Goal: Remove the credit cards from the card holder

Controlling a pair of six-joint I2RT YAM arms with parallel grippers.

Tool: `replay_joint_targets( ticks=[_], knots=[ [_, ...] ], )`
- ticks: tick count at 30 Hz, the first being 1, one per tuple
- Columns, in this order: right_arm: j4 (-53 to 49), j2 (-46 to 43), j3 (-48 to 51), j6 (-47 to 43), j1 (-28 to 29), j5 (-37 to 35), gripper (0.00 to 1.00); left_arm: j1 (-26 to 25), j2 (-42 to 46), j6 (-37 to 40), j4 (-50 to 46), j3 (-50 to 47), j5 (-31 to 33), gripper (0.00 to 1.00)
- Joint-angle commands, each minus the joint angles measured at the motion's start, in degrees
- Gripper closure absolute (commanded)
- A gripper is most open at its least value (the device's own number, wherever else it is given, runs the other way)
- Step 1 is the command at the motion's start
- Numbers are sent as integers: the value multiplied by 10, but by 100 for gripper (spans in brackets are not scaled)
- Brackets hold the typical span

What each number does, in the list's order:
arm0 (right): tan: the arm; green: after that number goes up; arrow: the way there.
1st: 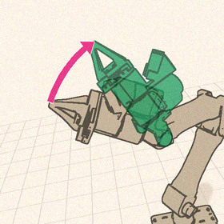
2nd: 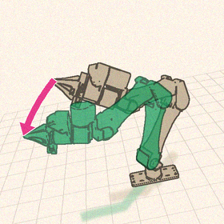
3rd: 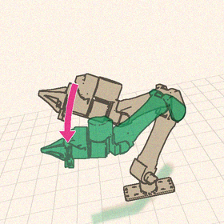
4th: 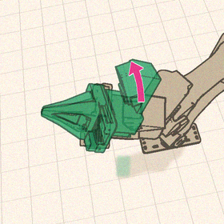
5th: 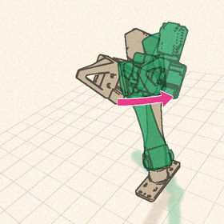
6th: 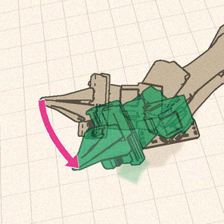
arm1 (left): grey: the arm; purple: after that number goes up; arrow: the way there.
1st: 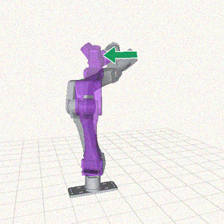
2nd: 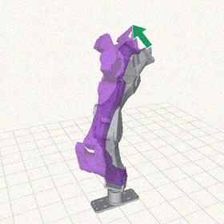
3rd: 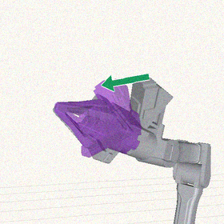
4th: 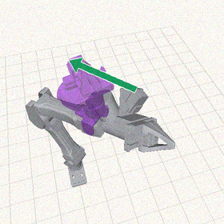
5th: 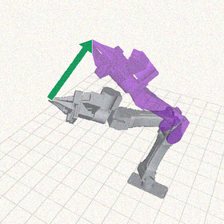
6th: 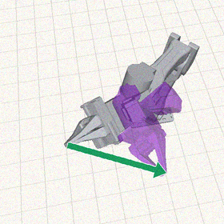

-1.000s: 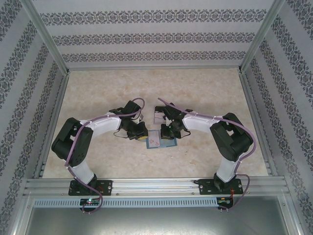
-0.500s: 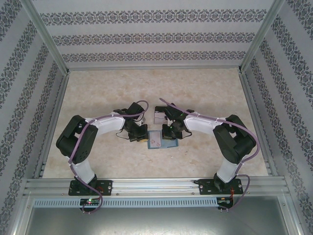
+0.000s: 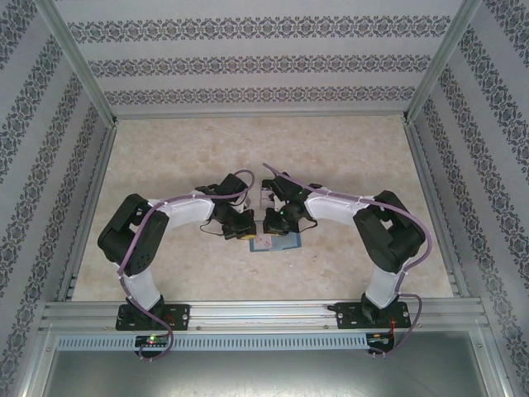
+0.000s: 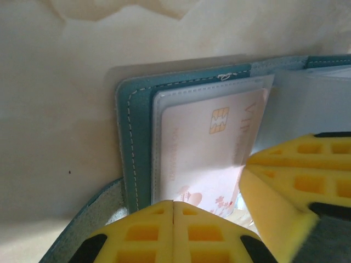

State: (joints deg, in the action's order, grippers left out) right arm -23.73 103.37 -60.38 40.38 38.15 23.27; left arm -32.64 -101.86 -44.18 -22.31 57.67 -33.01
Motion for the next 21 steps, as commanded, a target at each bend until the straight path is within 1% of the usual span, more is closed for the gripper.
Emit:
replay_joint_targets(
  ticks=[1,11,15,21],
  knots=[
    [1,14,-13,2,6,7,85,-6,-13,-6,7,14,-10,100],
    [-24,13,-11,-7,7,-21,80,-6,-17,-1,-2,16,-6,100],
    [-32,7,-13,-12,6,-29,79,-6,-24,5,-21,20,13,100],
    [-33,1,-11,-10,6,-28,77,-6,-37,10,-35,23,23,100]
  ],
)
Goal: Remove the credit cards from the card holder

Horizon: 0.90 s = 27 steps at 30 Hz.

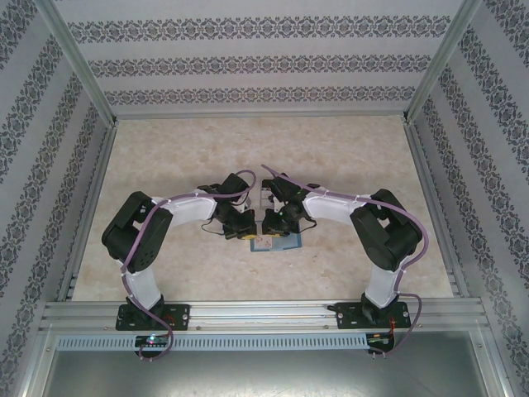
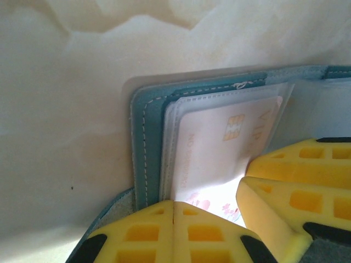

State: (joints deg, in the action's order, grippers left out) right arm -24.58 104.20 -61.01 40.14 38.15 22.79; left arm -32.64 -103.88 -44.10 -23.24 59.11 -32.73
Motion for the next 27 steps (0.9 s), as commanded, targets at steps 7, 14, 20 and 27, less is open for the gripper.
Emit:
replay_joint_targets(
  ticks=[7,14,20,27],
  knots=[
    [-25,-8,-2,-8,6,-25,70,-6,-20,10,-31,9,24,100],
    [-36,-15,-1,-10,6,-43,68,-6,-18,13,-35,10,28,100],
    [-45,-18,-2,-11,6,-52,64,-6,-19,15,-38,13,28,100],
    [-55,-26,-4,-14,6,-61,62,-6,-14,17,-43,13,33,100]
  ],
)
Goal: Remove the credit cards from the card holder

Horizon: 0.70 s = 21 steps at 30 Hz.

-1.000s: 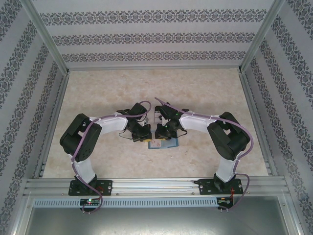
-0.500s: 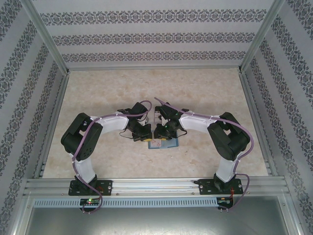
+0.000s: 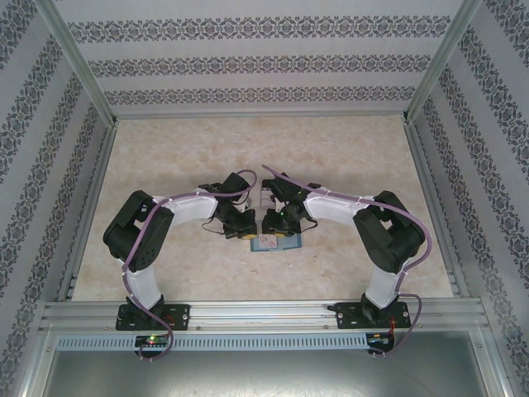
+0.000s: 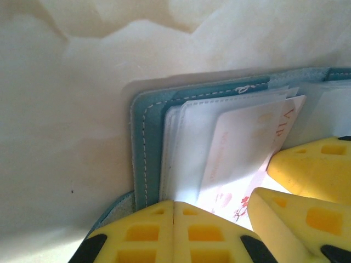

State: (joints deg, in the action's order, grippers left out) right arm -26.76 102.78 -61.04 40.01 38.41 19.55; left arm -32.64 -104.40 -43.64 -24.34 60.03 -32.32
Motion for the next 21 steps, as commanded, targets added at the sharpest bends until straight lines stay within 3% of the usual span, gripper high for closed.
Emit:
replay_joint_targets(
  ticks=[1,21],
  knots=[
    [-33,-13,-5,-13,3,-29,62,-6,-8,13,-32,5,27,100],
    [6,-47,12,5,-2,2,62,-22,6,4,-14,40,-7,100]
  ],
)
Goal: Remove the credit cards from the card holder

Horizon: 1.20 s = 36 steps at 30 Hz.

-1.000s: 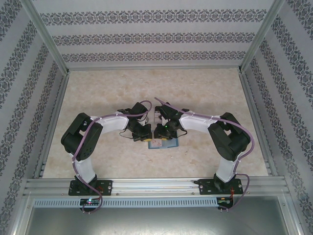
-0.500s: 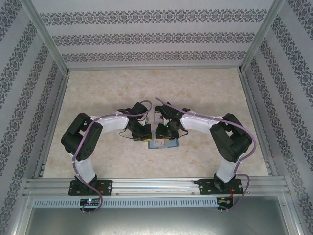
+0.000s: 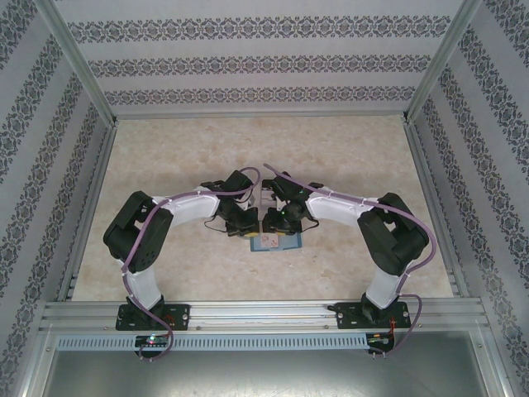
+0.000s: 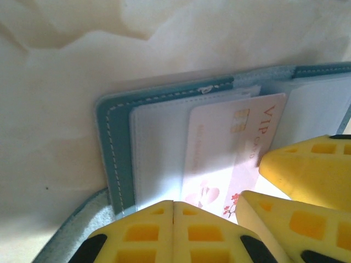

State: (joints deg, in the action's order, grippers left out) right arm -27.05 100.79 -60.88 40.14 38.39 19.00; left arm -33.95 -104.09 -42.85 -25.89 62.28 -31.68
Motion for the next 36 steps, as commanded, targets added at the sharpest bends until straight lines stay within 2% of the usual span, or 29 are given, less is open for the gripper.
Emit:
replay_joint_targets(
  ticks=[1,10,14,36],
  knots=[
    [10,-31,12,5,-3,8,61,-10,-1,-3,2,18,-16,100],
    [3,-34,24,4,-13,-5,62,-17,-35,6,-4,23,-16,100],
    [2,-21,26,0,-14,-6,62,-17,-47,23,-34,30,9,100],
    [36,4,38,1,-15,37,64,-18,-66,37,-56,37,18,100]
  ],
)
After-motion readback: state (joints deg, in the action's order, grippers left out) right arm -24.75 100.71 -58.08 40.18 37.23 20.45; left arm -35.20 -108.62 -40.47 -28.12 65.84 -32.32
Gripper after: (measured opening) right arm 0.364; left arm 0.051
